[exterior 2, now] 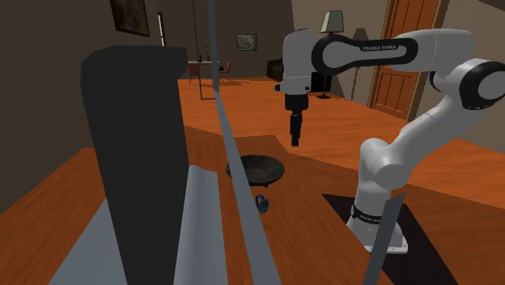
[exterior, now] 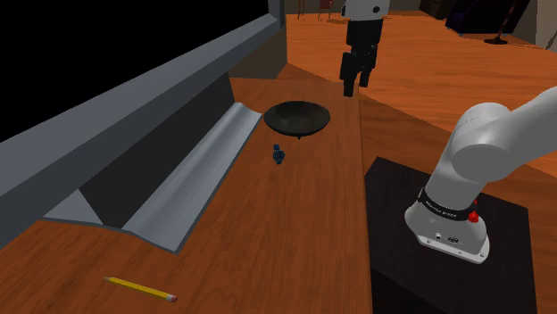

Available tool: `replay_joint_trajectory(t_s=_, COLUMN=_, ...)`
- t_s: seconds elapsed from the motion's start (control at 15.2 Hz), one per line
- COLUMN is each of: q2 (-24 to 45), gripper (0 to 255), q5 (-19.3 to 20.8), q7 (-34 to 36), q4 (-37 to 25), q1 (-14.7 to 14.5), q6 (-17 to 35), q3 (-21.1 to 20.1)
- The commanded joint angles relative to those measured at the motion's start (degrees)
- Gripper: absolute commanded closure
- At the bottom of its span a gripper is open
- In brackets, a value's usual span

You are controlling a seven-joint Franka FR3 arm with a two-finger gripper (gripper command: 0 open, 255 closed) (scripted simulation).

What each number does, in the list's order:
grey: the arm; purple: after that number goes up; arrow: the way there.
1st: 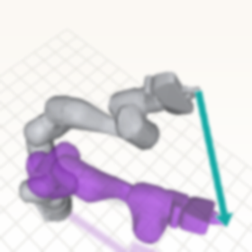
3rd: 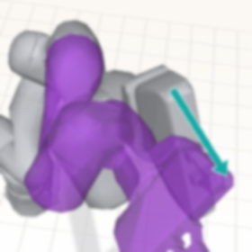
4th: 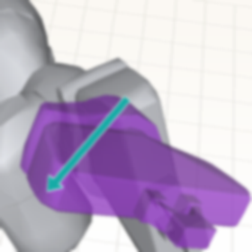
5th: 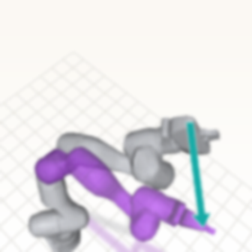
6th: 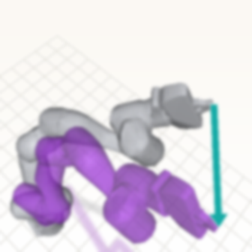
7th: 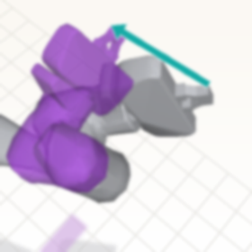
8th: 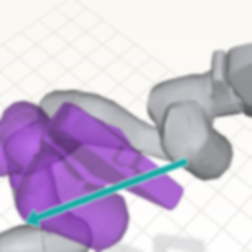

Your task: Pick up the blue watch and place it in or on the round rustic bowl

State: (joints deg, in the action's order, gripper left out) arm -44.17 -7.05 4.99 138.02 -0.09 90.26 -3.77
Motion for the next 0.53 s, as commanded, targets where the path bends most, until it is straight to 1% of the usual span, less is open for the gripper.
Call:
replay_joint_trajectory(t_s=0.0, q2=0.00, gripper=0, q5=0.00, q7=0.00, q4=0.00, q1=0.00, q6=0.00, q3=0.00)
replay_joint_trajectory(t_s=0.46, q2=8.28, gripper=0, q5=-10.24, q7=16.86, q4=-2.63, q1=-0.38, q6=2.38, q3=-7.59)
